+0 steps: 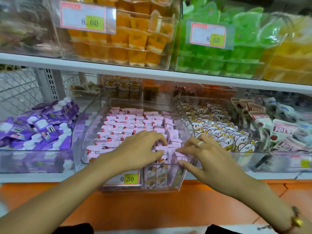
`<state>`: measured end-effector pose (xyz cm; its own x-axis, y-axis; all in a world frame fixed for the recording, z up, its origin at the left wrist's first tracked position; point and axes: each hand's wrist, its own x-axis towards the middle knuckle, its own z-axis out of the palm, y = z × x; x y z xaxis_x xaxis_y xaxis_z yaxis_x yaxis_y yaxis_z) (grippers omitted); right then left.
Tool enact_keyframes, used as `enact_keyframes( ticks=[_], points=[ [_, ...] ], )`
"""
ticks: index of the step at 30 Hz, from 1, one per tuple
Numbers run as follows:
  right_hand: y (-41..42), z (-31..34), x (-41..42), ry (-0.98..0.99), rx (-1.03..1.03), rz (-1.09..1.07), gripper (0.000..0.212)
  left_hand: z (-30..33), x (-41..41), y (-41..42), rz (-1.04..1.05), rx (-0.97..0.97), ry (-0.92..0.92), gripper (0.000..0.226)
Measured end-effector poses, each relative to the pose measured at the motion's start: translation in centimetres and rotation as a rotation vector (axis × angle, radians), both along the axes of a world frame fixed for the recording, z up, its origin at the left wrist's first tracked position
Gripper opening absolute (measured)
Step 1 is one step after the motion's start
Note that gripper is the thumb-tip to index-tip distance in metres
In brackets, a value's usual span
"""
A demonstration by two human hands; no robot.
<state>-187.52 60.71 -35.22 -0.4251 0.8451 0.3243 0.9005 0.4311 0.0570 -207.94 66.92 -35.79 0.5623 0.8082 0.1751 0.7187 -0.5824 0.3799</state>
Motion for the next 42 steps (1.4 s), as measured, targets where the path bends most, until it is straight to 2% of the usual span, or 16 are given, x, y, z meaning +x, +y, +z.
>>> enact_keyframes(
  ticks=[5, 10, 12, 16, 19, 22, 24, 26, 28, 30, 32, 34, 36, 37, 38, 42],
  points=[
    [0.5, -0.7, -0.3, 0.053, 0.042, -0.014, 0.033, -0.2, -1.1, 0.2, -0.092, -0.079, -0.005, 0.032],
    [0.9, -0.7, -1.3, 0.046, 0.157, 0.001, 0.028, -1.1, -1.0, -0.7, -0.041, 0.080, -0.031, 0.032],
    [1.0, -0.2, -1.6, 0.208, 0.174, 0.030, 0.028, -1.2, -0.9, -0.8, -0.026, 0.120, -0.047, 0.030],
    [1.0, 1.2, -1.8, 0.794, 0.216, 0.019, 0.021, -0.7, -1.2, -1.0, -0.017, 0.057, -0.115, 0.031],
    [1.0, 1.8, -2.0, 1.071, 0.279, -0.040, 0.014, 0.2, -1.1, -1.4, 0.048, -0.016, -0.331, 0.035],
    [1.2, 1.8, -2.7, 1.322, 0.084, -0.092, 0.016, 0.9, -0.3, -2.3, 0.032, -0.161, -0.565, 0.045],
    [1.4, 1.8, -3.1, 1.431, -0.052, -0.097, 0.020, 1.0, 0.2, -2.9, 0.007, -0.139, -0.594, 0.044],
    [1.5, 1.7, -3.3, 1.473, -0.139, -0.092, 0.025, 0.9, 0.5, -3.0, 0.000, -0.012, -0.559, 0.045],
    [1.7, 1.8, -3.3, 1.513, -0.173, -0.080, 0.028, 1.1, 0.5, -3.1, 0.003, 0.056, -0.551, 0.041],
    [1.8, 1.9, -3.2, 1.557, -0.192, -0.078, 0.027, 1.1, 0.3, -2.9, 0.015, 0.033, -0.579, 0.037],
    [1.9, 2.1, -2.9, 1.613, -0.246, -0.063, 0.024, 1.3, 0.1, -2.5, 0.041, -0.138, -0.680, 0.029],
    [1.8, 2.3, -2.5, 1.647, -0.364, 0.003, 0.033, 2.0, 0.2, -2.3, 0.079, -0.499, -0.892, 0.021],
    [1.7, 2.5, -2.5, 1.614, -0.485, 0.070, 0.038, 2.6, 0.3, -2.4, 0.071, -0.868, -1.071, 0.037],
    [1.6, 2.4, -2.7, 1.592, -0.507, 0.095, 0.033, 2.7, 0.3, -2.5, 0.042, -0.975, -1.095, 0.047],
    [1.6, 2.3, -2.9, 1.584, -0.498, 0.103, 0.029, 2.6, 0.4, -2.5, 0.008, -1.038, -1.086, 0.055],
    [1.5, 2.2, -2.9, 1.658, -0.389, 0.054, 0.034, 2.6, 0.9, -2.5, 0.042, -1.025, -1.019, 0.044]
  ],
)
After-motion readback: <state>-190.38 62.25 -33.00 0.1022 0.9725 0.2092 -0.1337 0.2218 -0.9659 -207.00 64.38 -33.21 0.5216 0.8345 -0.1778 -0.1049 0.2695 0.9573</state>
